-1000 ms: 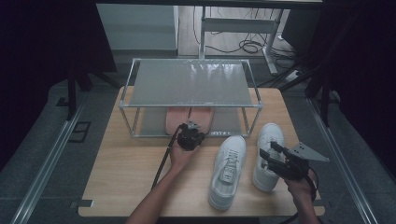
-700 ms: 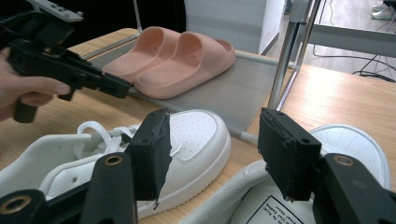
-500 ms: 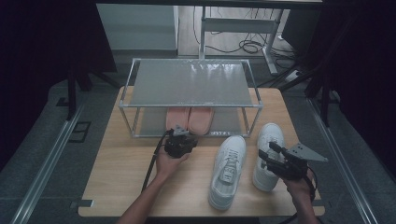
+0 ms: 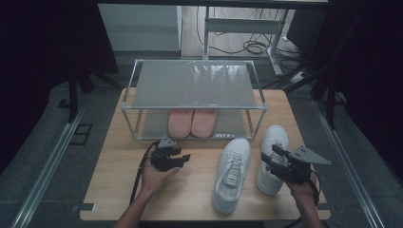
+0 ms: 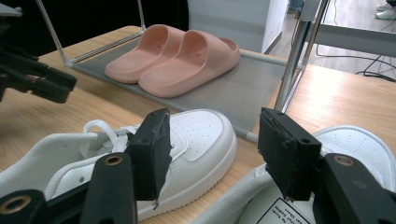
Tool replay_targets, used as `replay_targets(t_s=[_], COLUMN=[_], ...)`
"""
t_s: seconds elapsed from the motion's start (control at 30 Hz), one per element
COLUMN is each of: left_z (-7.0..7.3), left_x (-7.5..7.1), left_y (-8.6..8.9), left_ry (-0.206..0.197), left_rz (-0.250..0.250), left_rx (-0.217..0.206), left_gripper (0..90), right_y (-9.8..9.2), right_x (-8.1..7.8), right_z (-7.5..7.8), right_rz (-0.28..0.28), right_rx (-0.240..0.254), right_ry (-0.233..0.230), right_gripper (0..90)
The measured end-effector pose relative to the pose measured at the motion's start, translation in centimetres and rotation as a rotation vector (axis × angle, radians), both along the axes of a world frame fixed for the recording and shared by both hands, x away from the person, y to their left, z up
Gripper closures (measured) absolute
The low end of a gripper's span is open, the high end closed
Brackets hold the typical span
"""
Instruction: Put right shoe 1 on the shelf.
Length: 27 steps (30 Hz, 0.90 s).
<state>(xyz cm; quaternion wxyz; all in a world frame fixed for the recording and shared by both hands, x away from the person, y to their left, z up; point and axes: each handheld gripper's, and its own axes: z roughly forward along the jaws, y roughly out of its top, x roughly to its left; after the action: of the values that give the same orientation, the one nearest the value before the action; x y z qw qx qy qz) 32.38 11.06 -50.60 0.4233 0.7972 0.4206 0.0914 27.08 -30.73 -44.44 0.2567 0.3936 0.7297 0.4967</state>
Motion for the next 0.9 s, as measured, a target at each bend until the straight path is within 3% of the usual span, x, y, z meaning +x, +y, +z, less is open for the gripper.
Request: replay_targets(t_s=[0.23, 0.27, 0.47, 0.67, 0.9], left_z=[-0.5, -0.7, -0.7, -0.6, -0.1], left_x=[-1.5, -1.7, -2.7, -2.7, -3.0], left_y=[1.6, 1.8, 2.6, 3.5, 4.4], left_ry=[0.044, 0.062, 0.062, 0.067, 0.058], left_rz=[-0.017, -0.032, -0.025, -0.007, 0.002], left_rx=[0.0, 0.021, 0.029, 0.021, 0.011], left_gripper=[42.9, 40.5, 39.0, 37.6, 35.7], right_y=[0.2, 0.3, 0.5, 0.8, 1.0], right_x=[0.0, 0.0, -0.1, -0.2, 0.0], right_z=[0.0, 0.0, 0.0, 0.0, -0.1], right_rz=[0.004, 0.008, 0.014, 0.023, 0.036], right_rx=[-0.004, -0.004, -0.005, 0.007, 0.027], right_ry=[0.0, 0.001, -0.001, 0.006, 0.023], right_gripper=[44.5, 44.5, 44.3, 45.1, 51.2])
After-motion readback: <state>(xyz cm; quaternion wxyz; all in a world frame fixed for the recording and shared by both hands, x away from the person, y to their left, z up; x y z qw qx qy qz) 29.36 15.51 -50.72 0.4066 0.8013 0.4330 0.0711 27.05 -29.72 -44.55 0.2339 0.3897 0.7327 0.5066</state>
